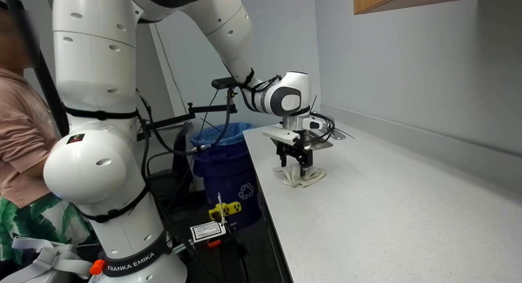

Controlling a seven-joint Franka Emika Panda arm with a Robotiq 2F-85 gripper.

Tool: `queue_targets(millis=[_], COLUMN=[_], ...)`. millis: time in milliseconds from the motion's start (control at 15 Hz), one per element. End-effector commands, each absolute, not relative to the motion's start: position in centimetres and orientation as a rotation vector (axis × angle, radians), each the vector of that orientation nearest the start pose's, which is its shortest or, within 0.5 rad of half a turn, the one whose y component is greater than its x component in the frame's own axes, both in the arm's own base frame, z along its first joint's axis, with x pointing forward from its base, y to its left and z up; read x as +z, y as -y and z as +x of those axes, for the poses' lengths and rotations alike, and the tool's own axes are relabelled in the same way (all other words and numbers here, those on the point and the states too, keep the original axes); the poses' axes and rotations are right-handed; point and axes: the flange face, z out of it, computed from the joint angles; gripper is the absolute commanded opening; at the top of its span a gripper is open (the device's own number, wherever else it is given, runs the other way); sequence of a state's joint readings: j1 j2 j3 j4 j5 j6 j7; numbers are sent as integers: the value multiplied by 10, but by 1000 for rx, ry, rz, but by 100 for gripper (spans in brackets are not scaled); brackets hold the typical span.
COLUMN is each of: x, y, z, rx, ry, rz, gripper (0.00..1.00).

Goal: Use the white cloth to wipe the cupboard

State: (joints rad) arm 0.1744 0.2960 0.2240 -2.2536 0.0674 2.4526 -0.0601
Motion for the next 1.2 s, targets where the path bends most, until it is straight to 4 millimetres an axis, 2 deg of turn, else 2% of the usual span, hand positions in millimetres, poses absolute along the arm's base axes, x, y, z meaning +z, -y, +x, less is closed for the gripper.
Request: queue_targets(millis=[0, 333, 400, 467, 667, 933, 1133], x=[223, 216, 213, 210, 205, 211, 218], y=[-228, -230, -227, -224, -214, -195, -184], z=[506, 523, 525, 526, 529, 533, 530], rx=[128, 113, 114, 115, 104, 43, 9], ry=[635, 646, 635, 621, 590, 520, 495], rz=[-2959, -2948, -2948, -2948, -2954, -2961, -2965], gripper=[100, 100, 89, 72, 49, 18, 1])
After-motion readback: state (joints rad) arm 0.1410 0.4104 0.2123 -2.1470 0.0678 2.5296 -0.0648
